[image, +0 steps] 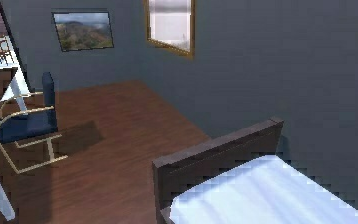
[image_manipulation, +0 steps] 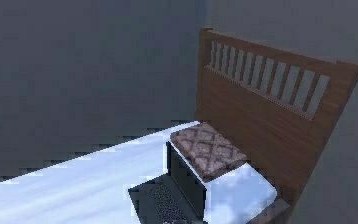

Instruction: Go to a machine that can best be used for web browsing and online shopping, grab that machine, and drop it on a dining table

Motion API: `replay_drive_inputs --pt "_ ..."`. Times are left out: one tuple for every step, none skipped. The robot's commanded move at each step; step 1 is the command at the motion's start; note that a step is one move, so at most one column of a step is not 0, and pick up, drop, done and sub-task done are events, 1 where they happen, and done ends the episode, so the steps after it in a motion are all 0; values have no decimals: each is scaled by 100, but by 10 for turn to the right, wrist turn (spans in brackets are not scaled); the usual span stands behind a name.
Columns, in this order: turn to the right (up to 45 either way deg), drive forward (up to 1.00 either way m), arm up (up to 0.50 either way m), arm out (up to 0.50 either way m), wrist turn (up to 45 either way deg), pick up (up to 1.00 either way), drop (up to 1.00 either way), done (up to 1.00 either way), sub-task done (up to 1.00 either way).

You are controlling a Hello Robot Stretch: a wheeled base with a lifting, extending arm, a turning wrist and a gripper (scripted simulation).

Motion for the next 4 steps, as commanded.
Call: replay_drive_inputs --pt "0 0 0 0 450 0 0 0 0" --pt "0 0 0 0 210 0 0 0 0" --pt "0 0 -30 0 0 0 0 0 0" --pt "0 0 0 0 0 100 0 0 0"
